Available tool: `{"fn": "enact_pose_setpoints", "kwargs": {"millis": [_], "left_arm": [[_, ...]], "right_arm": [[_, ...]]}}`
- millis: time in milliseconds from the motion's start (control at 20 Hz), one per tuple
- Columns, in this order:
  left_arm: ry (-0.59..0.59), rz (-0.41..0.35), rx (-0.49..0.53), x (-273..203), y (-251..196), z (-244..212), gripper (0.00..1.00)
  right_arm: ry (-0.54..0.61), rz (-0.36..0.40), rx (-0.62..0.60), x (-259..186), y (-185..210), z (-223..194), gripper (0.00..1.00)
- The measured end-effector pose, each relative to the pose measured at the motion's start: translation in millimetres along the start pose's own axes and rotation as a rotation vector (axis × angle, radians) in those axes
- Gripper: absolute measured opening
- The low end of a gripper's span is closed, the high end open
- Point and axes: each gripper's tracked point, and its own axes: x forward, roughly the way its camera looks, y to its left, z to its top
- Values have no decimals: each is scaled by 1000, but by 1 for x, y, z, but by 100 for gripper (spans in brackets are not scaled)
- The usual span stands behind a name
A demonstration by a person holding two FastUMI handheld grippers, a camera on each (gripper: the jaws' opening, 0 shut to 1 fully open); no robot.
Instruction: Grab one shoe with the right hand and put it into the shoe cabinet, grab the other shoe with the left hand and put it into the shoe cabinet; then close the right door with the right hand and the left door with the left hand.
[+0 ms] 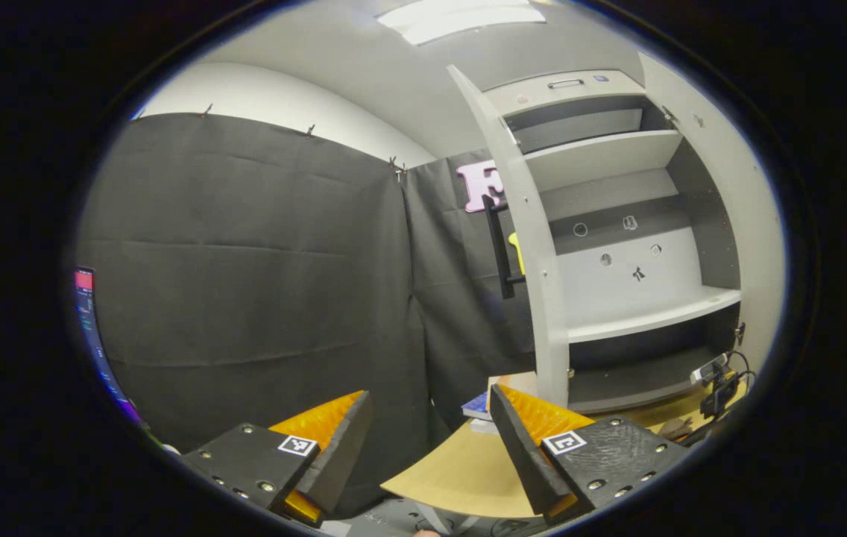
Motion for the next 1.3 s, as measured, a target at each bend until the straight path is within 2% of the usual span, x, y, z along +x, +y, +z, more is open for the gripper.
{"fn": "enact_pose_setpoints", "kwargs": {"millis": [50, 100, 150, 300, 700, 1300], "left_arm": [[-2, -8, 0, 1, -2, 2, 94], [-6, -16, 1, 1, -5, 3, 87], [-11, -31, 2, 3, -10, 6, 87], [-30, -60, 10, 6, -19, 11, 100], [-61, -139, -12, 17, -51, 23, 100], [-76, -156, -30, 24, -62, 24, 100]], "right_arm": [[8, 6, 29, 0, -4, 3, 2], [1, 13, 53, -7, -6, 8, 2], [-4, 15, 60, -8, -8, 11, 2], [-50, 41, 84, -28, -16, 31, 0], [-169, 75, 120, -85, -21, 79, 2], [-427, 129, 19, -186, -6, 184, 1]]}}
